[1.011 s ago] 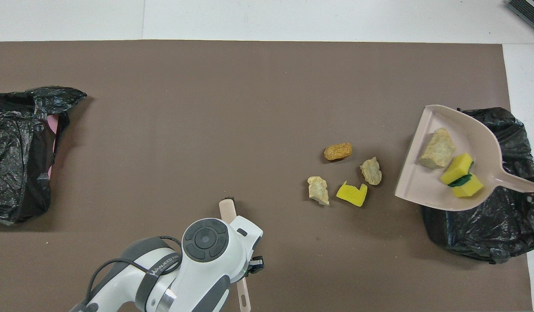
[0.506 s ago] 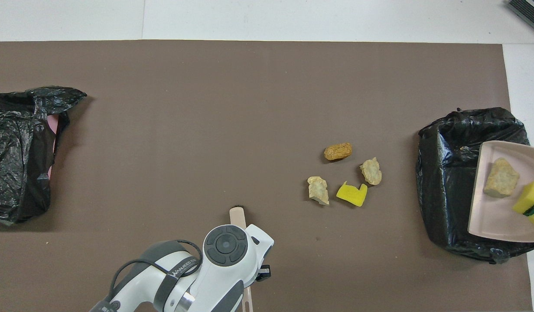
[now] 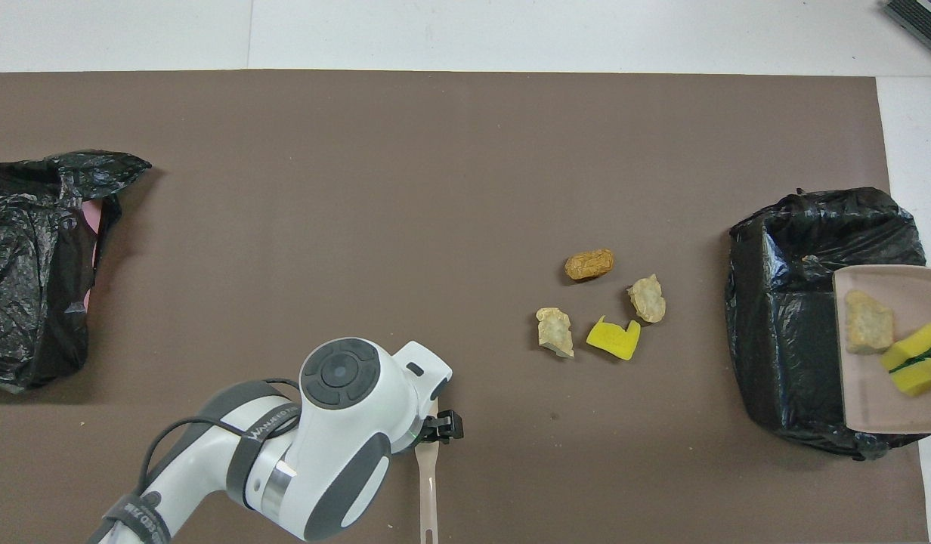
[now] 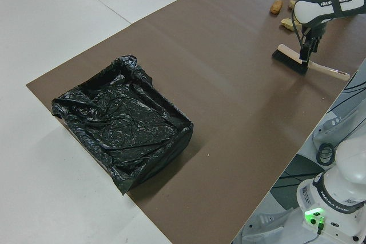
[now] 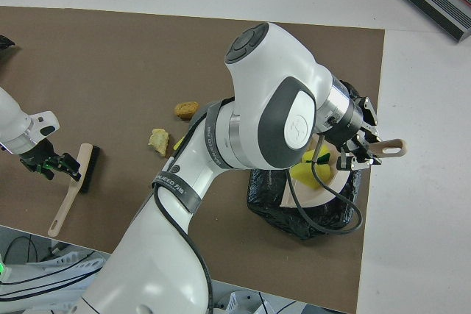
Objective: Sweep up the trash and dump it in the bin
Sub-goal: 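Carry the dustpan with the right gripper to the far black bag, then tip the dustpan over the bag while the left gripper withdraws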
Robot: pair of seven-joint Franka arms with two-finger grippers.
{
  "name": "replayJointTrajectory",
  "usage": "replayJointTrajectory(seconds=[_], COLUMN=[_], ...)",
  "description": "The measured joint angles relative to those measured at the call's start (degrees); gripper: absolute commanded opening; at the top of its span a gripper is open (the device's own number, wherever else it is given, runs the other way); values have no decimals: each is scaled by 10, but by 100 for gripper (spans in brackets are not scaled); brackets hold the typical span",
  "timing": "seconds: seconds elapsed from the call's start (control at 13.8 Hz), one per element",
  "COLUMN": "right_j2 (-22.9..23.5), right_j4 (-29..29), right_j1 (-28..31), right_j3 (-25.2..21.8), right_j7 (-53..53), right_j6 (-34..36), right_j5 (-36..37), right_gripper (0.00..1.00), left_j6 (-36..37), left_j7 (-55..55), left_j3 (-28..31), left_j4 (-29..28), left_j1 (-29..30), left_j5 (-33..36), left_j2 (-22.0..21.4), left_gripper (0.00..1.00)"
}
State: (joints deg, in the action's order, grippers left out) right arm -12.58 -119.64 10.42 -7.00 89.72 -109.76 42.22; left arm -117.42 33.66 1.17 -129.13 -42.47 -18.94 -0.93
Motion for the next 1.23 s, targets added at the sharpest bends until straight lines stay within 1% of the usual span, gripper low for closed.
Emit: replayJointTrajectory(seconds=[0.22,0.43,0.65,0.87,0.94,1.23], right_j2=[-18,-31,-37,-39,-39,-37], right_j4=[-27,-51,-59,-61,-63,-85], right_j1=[-31,-35,-43,-59,-68,-115], right_j3=[3,3,3,4,4,4], right_j7=[0,0,0,-1,-9,-84], right_j6=[-1,-19,-27,-31,-31,-14], right_j5=[50,87,125,161,167,229], right_gripper=[0,0,0,0,0,0], left_j6=[3,6,13,36,48,98], left_j7=[-40,-76,-99,-138,-156,-216], left_j3=[2,3,4,4,4,4], left_j4=[26,56,90,131,147,198], left_j1=[51,110,166,216,233,287], left_j5=[21,23,47,59,62,65], left_j2=[4,9,12,15,15,15], left_gripper=[100,100,100,100,100,100])
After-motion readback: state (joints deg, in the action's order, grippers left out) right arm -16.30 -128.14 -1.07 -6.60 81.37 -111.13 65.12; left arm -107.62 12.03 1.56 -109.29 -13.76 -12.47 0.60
